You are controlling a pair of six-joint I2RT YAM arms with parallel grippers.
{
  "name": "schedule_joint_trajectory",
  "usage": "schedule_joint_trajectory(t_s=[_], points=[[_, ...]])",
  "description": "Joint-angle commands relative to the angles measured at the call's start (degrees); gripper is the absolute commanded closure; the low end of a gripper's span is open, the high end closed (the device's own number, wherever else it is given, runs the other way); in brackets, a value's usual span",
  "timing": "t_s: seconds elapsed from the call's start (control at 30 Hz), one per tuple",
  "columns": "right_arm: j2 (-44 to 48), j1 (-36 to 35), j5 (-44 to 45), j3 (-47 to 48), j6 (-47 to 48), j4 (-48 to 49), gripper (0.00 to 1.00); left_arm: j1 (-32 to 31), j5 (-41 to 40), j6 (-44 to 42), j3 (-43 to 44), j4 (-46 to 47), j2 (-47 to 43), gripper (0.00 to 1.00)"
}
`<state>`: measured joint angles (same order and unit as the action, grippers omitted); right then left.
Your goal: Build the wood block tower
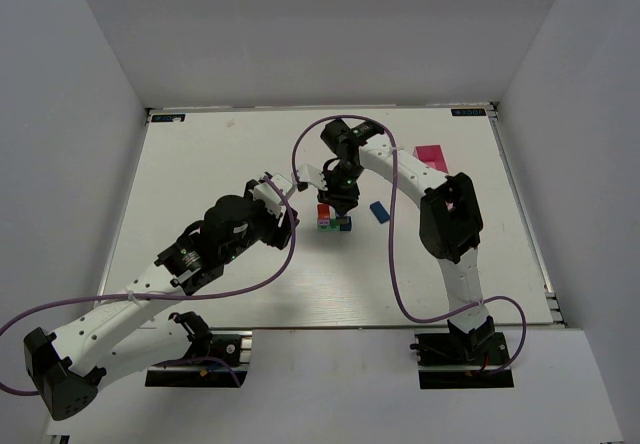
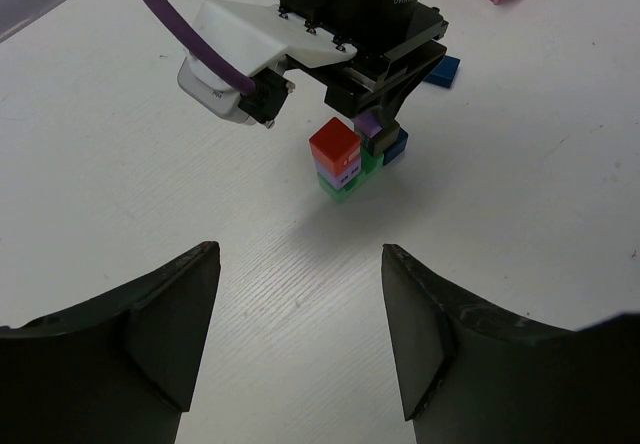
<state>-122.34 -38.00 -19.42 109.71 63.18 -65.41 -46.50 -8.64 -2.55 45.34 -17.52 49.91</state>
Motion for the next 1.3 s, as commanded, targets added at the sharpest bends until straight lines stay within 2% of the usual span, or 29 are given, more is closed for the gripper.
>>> schedule_joint_trajectory(t_s=[0.0, 0.53, 1.1, 1.27], points=[[-0.9, -0.1, 0.0, -0.3, 0.0, -0.2, 0.74, 0.2, -0.8, -0.2, -0.3, 0.8, -1.2, 0.24], [-0.9, -0.2, 0.1, -0.4, 0.0, 0.1, 0.71, 0.2, -0.8, -0.2, -0.3, 0.8, -1.2, 0.24], [-0.2, -0.1, 0.1, -1.2, 0.0, 0.5, 0.51, 0.2, -0.8, -0.2, -0.3, 0.8, -1.2, 0.24], [0.2, -0.2, 0.1, -1.3, -0.2, 0.8, 0.49, 0.2, -0.8, -0.2, -0.3, 0.8, -1.2, 0.24]])
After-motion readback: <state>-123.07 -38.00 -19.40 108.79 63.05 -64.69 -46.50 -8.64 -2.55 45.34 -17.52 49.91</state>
